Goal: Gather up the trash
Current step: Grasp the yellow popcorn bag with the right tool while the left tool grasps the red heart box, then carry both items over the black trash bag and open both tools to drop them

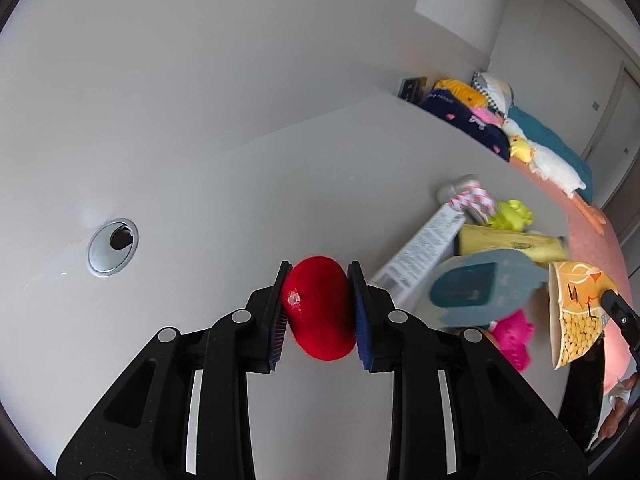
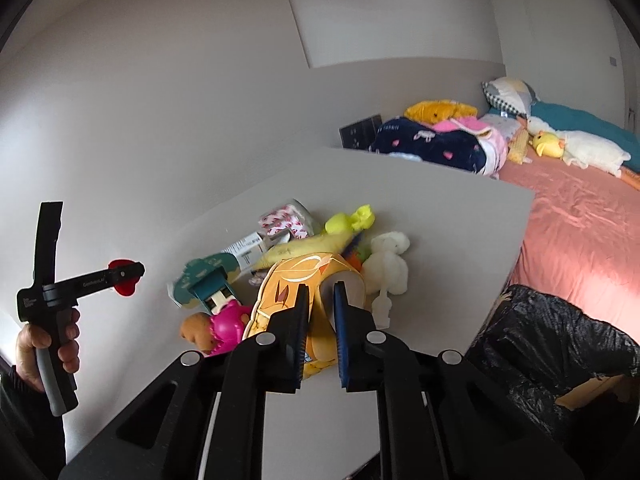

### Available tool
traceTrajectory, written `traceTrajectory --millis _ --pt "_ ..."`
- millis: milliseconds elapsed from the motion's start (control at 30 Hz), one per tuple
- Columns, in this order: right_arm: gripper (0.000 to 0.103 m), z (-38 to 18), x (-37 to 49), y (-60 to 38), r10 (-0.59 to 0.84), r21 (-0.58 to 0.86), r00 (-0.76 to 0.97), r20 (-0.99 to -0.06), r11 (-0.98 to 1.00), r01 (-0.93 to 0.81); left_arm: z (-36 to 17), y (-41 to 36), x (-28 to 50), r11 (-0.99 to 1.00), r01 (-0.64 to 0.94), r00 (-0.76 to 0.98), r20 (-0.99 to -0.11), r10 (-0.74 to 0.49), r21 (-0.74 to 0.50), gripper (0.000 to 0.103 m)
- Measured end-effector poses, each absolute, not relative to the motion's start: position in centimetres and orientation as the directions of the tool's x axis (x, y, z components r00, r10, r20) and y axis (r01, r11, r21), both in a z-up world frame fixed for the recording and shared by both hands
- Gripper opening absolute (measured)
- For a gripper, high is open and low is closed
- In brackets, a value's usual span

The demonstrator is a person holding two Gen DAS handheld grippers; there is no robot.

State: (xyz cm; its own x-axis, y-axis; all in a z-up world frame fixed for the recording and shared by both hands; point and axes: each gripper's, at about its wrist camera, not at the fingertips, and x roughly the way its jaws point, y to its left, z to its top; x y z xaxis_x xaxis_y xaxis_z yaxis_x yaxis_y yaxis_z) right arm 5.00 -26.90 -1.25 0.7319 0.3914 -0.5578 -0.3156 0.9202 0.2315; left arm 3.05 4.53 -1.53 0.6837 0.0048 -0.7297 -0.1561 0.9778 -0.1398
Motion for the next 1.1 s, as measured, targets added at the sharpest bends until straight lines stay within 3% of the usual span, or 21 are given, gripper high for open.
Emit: traceTrajectory --millis 433,1100 --pt "0.014 1.3 1.2 -31.9 0.344 0.246 0.798 -0.495 0.936 -0.252 1.5 -2.0 0.8 0.992 -0.025 0.727 -0.683 -0.065 -0.121 0.028" --pt "0.012 1.9 -3.0 -41.9 0.176 0.268 0.863 -0.473 0.962 -0.049 1.8 -14.8 2.0 0.967 0.221 0.686 -0.684 -0.248 -0.129 0.028"
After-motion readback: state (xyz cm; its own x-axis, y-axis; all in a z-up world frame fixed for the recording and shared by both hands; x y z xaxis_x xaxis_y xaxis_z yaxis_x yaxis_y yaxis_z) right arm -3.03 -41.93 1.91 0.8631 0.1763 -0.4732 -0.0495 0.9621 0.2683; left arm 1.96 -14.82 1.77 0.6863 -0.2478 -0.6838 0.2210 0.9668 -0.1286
